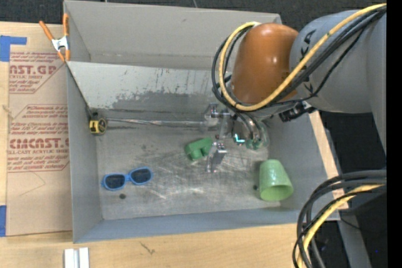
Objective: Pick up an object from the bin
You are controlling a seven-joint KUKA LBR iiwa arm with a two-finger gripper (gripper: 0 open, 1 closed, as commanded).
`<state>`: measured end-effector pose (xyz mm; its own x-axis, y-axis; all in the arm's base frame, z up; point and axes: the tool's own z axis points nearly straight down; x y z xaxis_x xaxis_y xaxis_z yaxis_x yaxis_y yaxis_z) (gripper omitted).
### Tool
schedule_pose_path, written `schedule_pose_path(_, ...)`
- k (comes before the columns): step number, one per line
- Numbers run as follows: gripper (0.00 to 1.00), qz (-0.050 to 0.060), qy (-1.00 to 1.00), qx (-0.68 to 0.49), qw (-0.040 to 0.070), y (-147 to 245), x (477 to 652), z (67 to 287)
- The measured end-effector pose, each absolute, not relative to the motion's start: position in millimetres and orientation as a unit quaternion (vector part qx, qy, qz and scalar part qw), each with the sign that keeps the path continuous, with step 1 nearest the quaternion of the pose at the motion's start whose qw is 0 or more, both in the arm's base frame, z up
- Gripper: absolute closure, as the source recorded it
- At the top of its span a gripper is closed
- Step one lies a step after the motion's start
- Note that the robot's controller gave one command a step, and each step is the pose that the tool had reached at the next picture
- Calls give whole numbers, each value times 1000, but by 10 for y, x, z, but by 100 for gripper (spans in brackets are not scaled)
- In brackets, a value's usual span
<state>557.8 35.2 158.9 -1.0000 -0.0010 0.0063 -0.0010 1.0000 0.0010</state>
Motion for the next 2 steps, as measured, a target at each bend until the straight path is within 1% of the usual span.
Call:
schedule_pose_path(1,0,-2,-996,-85,-4,132,5739,721)
schedule_pose_path(2,100,-2,-996,-84,-4,139,5746,759)
